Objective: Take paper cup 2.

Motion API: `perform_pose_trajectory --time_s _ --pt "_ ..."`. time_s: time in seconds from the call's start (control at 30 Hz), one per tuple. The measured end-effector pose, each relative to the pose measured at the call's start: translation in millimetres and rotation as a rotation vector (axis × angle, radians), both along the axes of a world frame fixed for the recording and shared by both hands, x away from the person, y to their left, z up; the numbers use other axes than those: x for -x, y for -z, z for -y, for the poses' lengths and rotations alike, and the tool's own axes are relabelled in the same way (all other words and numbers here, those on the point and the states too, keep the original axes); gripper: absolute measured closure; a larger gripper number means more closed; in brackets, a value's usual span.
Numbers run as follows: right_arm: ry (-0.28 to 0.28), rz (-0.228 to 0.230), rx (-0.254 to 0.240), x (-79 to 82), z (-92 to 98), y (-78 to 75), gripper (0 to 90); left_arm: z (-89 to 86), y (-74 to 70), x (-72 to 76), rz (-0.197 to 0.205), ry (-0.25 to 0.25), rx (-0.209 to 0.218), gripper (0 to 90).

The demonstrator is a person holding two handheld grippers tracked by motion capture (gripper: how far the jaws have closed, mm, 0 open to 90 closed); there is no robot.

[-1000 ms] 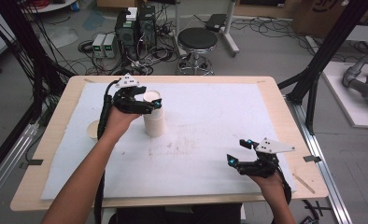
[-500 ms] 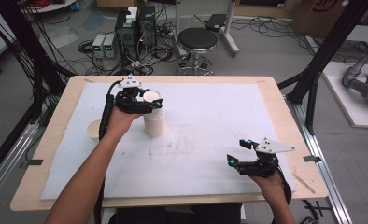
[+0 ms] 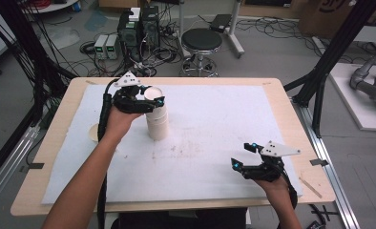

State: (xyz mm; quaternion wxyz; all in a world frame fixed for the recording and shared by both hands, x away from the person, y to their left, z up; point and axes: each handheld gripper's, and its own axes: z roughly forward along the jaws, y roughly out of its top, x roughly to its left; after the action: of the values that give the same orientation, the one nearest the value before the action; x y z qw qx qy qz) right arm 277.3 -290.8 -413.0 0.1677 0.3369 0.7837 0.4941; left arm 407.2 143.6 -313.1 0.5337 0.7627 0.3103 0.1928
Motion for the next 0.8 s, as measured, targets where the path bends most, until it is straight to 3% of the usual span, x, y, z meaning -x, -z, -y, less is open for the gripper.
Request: perform_pose_trajectory --time_s 0.43,0.6,0.8 --pt "0.000 0.001 -0.001 0.5 -1.0 -0.1 19.9 -21.0 -46.4 19.9 0.128 -0.006 0.100 35.7" --pt "-0.006 0.006 -0.001 0.2 -1.2 -0.1 19.9 -31.7 -57.4 30.4 0.144 0.010 0.131 35.9" --pt "-0.012 -0.001 -0.003 0.7 -3.1 -0.1 19.9 -40.1 -61.0 41.4 0.153 0.029 0.145 35.9"
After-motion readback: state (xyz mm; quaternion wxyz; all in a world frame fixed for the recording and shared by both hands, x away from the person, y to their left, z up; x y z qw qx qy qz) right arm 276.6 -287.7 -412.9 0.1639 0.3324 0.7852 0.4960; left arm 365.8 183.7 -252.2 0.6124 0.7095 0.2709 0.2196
